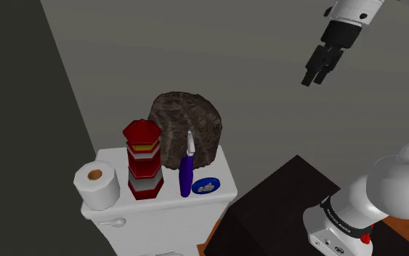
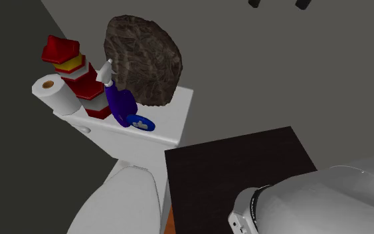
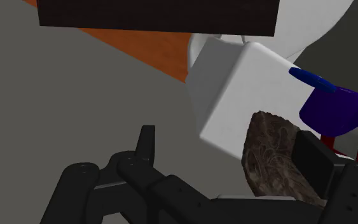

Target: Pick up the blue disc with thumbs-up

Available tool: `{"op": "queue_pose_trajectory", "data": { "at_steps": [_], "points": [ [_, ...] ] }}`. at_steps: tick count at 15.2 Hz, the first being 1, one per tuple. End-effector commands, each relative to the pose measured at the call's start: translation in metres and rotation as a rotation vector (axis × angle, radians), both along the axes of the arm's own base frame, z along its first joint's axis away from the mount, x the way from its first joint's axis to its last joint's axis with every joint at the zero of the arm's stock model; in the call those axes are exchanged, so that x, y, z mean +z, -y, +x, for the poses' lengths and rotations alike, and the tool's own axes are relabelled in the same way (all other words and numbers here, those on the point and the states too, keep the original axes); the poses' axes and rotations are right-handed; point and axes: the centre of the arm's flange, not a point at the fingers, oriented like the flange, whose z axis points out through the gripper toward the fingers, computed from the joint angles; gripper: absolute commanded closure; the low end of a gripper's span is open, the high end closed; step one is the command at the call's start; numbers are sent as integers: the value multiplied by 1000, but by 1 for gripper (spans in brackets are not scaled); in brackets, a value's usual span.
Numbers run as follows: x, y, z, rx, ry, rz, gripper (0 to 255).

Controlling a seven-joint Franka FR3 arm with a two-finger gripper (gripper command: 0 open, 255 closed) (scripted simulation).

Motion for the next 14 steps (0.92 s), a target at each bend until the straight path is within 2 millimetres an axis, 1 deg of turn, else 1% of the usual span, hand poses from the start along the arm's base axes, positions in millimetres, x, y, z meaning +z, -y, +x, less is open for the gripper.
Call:
{"op": "queue_pose_trajectory", "data": {
  "at_steps": [1, 8, 14],
  "points": [
    [0, 0, 0, 0, 0, 0, 0],
    [-65, -63, -28, -41, 91, 5, 0],
    [-123, -118, -46, -76, 169, 9, 0]
  ]
}}
